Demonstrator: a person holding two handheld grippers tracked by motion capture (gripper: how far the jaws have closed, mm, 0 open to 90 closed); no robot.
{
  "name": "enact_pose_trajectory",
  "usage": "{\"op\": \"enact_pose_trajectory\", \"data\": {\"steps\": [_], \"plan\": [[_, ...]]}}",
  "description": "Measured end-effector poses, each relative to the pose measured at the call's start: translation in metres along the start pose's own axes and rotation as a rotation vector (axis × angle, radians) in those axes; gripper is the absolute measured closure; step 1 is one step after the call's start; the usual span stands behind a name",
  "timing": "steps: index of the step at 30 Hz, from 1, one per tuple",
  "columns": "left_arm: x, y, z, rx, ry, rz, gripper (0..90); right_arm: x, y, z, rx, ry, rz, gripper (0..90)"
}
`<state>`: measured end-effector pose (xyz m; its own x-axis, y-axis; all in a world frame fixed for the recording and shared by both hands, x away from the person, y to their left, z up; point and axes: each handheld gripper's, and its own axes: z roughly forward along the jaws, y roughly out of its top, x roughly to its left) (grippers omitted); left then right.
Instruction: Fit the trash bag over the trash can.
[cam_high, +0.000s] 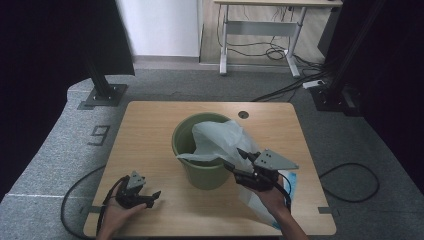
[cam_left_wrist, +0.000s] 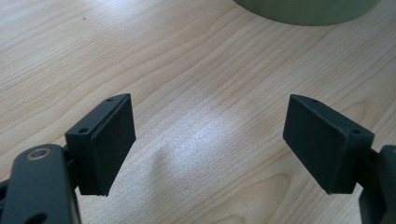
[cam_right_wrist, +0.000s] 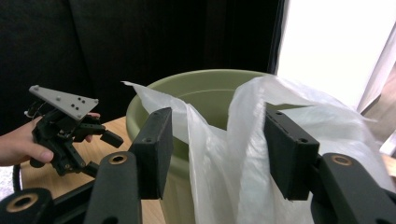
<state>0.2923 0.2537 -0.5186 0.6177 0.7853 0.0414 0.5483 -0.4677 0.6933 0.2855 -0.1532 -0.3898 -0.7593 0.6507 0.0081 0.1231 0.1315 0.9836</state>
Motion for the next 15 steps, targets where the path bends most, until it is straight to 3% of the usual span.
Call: {"op": "enact_pose_trajectory", "data": {"steps": [9,15], "plan": [[-0.002,0.0,0.003,0.009,0.001,0.005,17.1,-0.001,-0.018,-0.021,-0.023,-0.009,0.016,40.0],[-0.001,0.0,0.003,0.011,0.0,0.007,17.1,-0.002,-0.038,-0.034,-0.012,-0.038,0.024,37.1]]}}
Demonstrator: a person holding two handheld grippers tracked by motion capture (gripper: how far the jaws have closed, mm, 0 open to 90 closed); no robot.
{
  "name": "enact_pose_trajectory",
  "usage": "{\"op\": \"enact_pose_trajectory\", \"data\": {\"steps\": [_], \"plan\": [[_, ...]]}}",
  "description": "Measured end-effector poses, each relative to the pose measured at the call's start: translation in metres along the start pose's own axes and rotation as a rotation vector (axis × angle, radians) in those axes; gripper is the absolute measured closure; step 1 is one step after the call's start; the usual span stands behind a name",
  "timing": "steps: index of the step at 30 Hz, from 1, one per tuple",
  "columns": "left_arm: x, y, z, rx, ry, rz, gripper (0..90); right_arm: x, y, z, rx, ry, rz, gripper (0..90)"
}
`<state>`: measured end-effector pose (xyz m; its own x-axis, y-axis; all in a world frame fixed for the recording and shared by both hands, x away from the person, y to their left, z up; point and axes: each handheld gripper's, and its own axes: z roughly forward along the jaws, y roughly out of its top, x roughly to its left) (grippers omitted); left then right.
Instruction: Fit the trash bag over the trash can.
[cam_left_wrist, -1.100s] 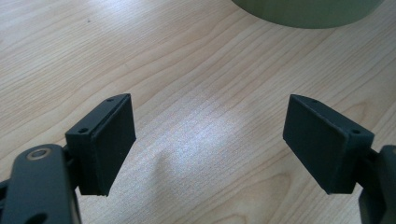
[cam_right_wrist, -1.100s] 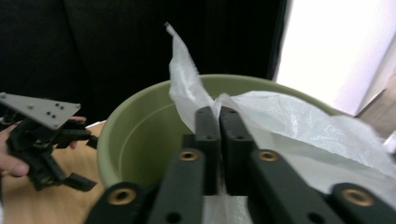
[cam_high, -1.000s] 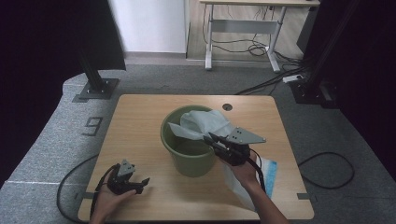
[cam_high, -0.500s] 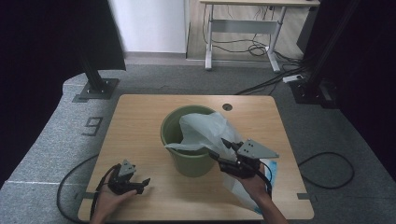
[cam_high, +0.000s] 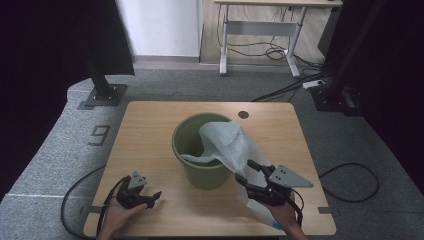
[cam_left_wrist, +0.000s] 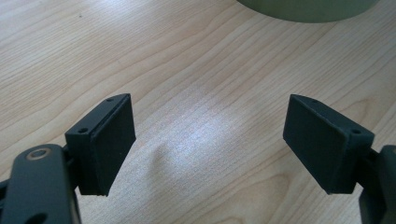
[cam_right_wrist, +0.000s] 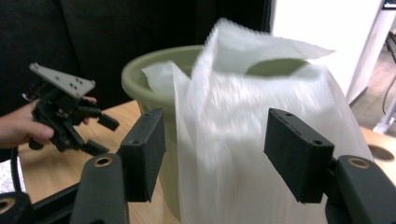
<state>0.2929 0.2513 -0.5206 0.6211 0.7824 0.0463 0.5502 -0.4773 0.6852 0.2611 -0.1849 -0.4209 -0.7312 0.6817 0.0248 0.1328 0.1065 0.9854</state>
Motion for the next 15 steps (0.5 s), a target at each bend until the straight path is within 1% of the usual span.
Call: {"op": "enact_pose_trajectory", "data": {"steps": [2,3,4,6,7,8,9,11,12,13,15], "plan": [[0.0,0.0,0.0,0.001,0.001,0.0,17.1,-0.001,-0.009,-0.002,0.007,-0.01,0.011,35.9],[0.0,0.0,0.0,0.0,0.001,0.001,17.1,-0.001,-0.018,-0.004,0.009,-0.016,0.016,35.4],[0.0,0.0,0.0,0.001,0.002,0.001,17.1,-0.001,-0.018,-0.004,0.009,-0.016,0.016,35.4],[0.0,0.0,-0.001,-0.001,0.002,0.0,17.1,-0.001,-0.03,-0.006,0.001,-0.027,0.025,34.4],[0.0,0.0,-0.001,0.0,0.002,0.002,17.2,-0.001,-0.041,-0.004,0.023,-0.044,0.036,32.9],[0.0,0.0,0.0,-0.001,0.002,0.001,17.2,-0.001,-0.041,-0.004,0.023,-0.044,0.036,32.9],[-0.001,0.0,0.001,0.003,0.003,0.004,17.2,-0.002,-0.051,-0.002,0.04,-0.059,0.054,31.6],[-0.001,0.0,0.001,0.003,0.003,0.004,17.2,-0.003,-0.058,0.0,0.058,-0.072,0.065,29.6],[-0.001,0.0,0.001,0.003,0.003,0.004,17.2,-0.003,-0.058,0.0,0.058,-0.072,0.065,29.6],[-0.001,0.0,0.001,0.004,0.004,0.003,17.2,-0.002,-0.064,0.003,0.074,-0.081,0.071,28.0],[0.0,0.0,0.0,0.0,0.005,0.001,17.1,-0.001,-0.067,0.006,0.087,-0.097,0.07,27.0]]}}
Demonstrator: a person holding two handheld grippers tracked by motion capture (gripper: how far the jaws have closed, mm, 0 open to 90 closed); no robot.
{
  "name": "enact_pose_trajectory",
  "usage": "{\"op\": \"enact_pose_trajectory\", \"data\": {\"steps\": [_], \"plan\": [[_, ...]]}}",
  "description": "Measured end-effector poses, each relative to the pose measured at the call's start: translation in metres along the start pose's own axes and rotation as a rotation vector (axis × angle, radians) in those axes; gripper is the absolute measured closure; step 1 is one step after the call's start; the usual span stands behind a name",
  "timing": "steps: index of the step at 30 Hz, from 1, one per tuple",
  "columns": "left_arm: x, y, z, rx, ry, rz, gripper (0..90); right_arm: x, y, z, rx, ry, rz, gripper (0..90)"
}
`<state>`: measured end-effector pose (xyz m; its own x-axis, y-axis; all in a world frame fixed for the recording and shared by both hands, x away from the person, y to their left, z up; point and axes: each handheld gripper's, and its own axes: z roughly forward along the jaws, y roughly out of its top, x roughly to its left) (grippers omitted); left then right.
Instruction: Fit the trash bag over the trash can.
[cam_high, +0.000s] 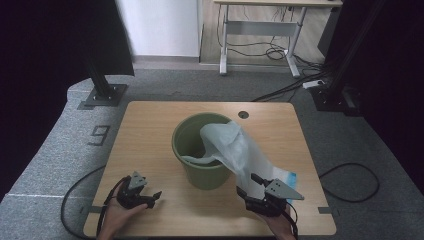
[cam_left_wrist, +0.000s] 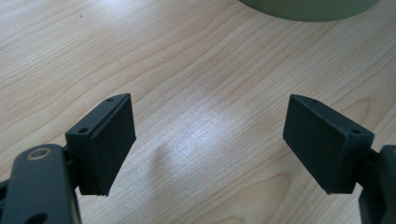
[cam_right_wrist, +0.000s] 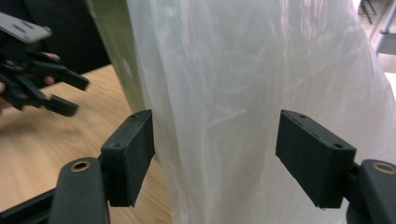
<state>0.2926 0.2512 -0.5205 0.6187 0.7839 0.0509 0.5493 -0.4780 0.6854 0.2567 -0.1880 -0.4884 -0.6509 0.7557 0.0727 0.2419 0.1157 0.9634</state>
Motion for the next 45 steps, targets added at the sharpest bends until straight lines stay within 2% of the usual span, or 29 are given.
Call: {"op": "enact_pose_trajectory", "data": {"steps": [1,5,7,8,9,10,12,13,14,15,18,21,22,24,25,27,28,29,31,32,35,40,45], "plan": [[0.0,0.0,0.0,0.0,0.0,0.0,17.2,0.0,0.0,0.0,0.0,0.0,0.0,27.0],[-0.001,0.0,0.0,0.001,-0.004,0.003,17.3,0.003,-0.013,0.011,0.043,-0.072,0.014,27.0],[0.0,0.0,-0.001,-0.003,-0.003,0.002,17.3,0.005,-0.017,0.014,0.059,-0.107,0.007,30.3],[0.0,0.0,-0.001,-0.006,-0.003,0.001,17.3,0.005,-0.018,0.015,0.063,-0.123,0.005,35.0],[0.0,0.0,-0.001,-0.006,-0.003,0.001,17.4,0.005,-0.018,0.015,0.063,-0.123,0.005,35.0],[0.0,0.001,-0.002,-0.005,-0.003,0.001,17.4,0.003,-0.019,0.014,0.061,-0.138,-0.005,52.4],[0.0,0.001,-0.002,-0.006,-0.002,0.001,17.4,0.0,-0.018,0.013,0.06,-0.151,-0.002,66.0],[-0.001,0.001,-0.003,-0.011,-0.002,-0.001,17.6,-0.002,-0.017,0.012,0.054,-0.158,-0.004,71.5],[-0.001,0.001,-0.003,-0.011,-0.002,-0.001,18.1,-0.003,-0.016,0.011,0.05,-0.163,-0.002,71.5],[-0.001,0.002,-0.004,-0.015,-0.006,0.002,18.1,-0.003,-0.016,0.011,0.05,-0.163,-0.002,76.2],[-0.005,0.006,-0.009,-0.031,-0.023,0.015,21.9,-0.007,-0.01,0.003,0.014,-0.167,-0.015,86.8],[-0.009,0.012,-0.016,-0.062,-0.038,0.026,23.3,-0.01,0.0,-0.004,-0.025,-0.174,-0.032,88.5],[-0.01,0.014,-0.019,-0.075,-0.045,0.026,23.7,-0.012,0.008,-0.008,-0.047,-0.175,-0.04,88.5],[-0.012,0.018,-0.024,-0.095,-0.05,0.027,23.7,-0.013,0.012,-0.009,-0.056,-0.176,-0.043,88.6],[-0.015,0.022,-0.029,-0.115,-0.052,0.029,23.9,-0.015,0.023,-0.012,-0.075,-0.174,-0.051,88.6],[-0.016,0.025,-0.032,-0.125,-0.052,0.031,24.8,-0.018,0.036,-0.015,-0.087,-0.163,-0.065,88.6],[-0.021,0.031,-0.039,-0.144,-0.05,0.045,25.8,-0.018,0.042,-0.016,-0.091,-0.16,-0.078,88.6],[-0.021,0.031,-0.039,-0.144,-0.05,0.045,26.0,-0.018,0.042,-0.016,-0.091,-0.16,-0.078,88.6],[-0.027,0.039,-0.048,-0.172,-0.056,0.056,26.9,-0.02,0.062,-0.018,-0.094,-0.141,-0.106,88.7],[-0.029,0.042,-0.053,-0.186,-0.062,0.06,26.9,-0.02,0.062,-0.018,-0.094,-0.141,-0.106,88.7],[-0.038,0.053,-0.065,-0.215,-0.076,0.079,27.7,-0.023,0.08,-0.016,-0.079,-0.102,-0.117,88.7],[-0.051,0.073,-0.087,-0.27,-0.08,0.109,28.2,-0.023,0.098,-0.011,-0.079,-0.064,-0.115,88.7],[-0.061,0.091,-0.099,-0.319,-0.103,0.127,28.2,-0.018,0.112,-0.007,-0.074,-0.04,-0.131,88.7]]}}
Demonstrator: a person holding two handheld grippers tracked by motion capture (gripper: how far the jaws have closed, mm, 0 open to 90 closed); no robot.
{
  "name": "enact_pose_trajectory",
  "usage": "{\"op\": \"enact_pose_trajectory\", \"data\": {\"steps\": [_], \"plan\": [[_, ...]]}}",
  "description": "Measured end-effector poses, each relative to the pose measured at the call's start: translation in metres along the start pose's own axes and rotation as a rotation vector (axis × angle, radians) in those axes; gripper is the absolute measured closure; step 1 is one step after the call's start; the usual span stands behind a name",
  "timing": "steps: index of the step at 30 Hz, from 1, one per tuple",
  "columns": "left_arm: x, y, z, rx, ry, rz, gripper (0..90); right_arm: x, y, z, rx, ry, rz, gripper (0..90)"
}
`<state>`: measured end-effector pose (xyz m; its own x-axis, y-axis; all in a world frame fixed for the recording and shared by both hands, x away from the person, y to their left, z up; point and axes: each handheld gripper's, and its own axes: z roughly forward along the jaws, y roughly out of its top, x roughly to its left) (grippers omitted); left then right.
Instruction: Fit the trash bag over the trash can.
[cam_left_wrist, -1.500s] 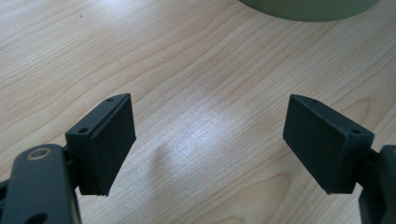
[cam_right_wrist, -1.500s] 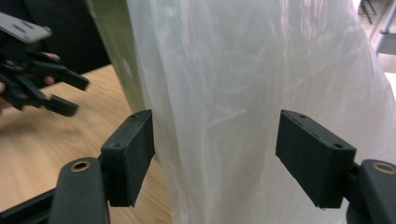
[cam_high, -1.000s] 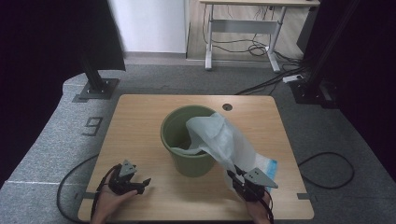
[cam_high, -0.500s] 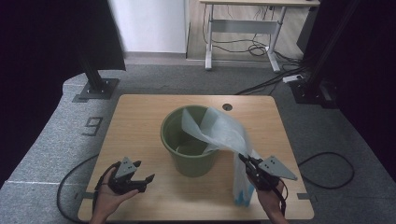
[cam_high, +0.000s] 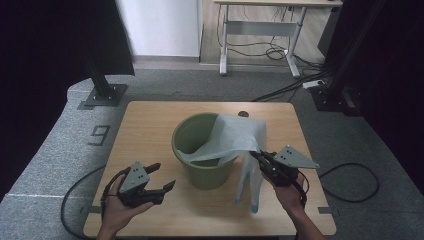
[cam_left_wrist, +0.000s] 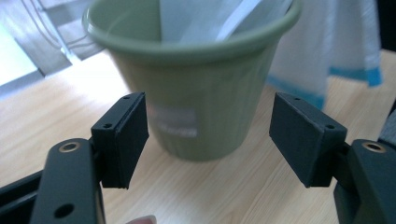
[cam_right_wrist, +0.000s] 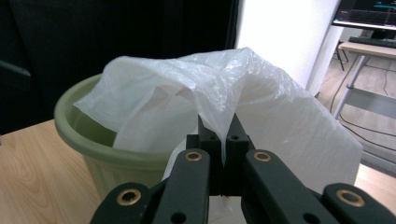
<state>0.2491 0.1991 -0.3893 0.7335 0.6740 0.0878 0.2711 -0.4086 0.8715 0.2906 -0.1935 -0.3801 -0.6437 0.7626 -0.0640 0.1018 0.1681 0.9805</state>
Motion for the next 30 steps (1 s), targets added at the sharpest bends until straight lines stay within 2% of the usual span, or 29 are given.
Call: {"op": "enact_pose_trajectory", "data": {"steps": [5,6,11,15,19,25,30], "plan": [[-0.003,0.021,0.007,-0.019,-0.01,0.012,28.7,0.002,0.01,0.004,0.004,0.016,-0.009,88.7],[-0.003,0.021,0.007,-0.019,-0.01,0.012,28.9,0.002,0.01,0.004,0.004,0.016,-0.009,88.7],[-0.003,0.038,0.027,-0.021,-0.053,-0.015,30.2,0.002,0.014,0.009,0.017,0.028,-0.008,88.7],[-0.002,0.044,0.035,-0.021,-0.068,-0.022,31.7,0.0,0.015,0.01,0.023,0.03,-0.003,88.7],[-0.003,0.052,0.046,-0.016,-0.066,-0.025,33.4,-0.001,0.015,0.012,0.026,0.033,0.005,88.7],[-0.005,0.058,0.054,-0.023,-0.08,-0.029,34.3,0.0,0.019,0.014,0.03,0.038,0.001,88.7],[-0.01,0.063,0.061,-0.02,-0.116,-0.025,37.9,0.003,0.025,0.018,0.022,0.038,0.001,88.6]]}}
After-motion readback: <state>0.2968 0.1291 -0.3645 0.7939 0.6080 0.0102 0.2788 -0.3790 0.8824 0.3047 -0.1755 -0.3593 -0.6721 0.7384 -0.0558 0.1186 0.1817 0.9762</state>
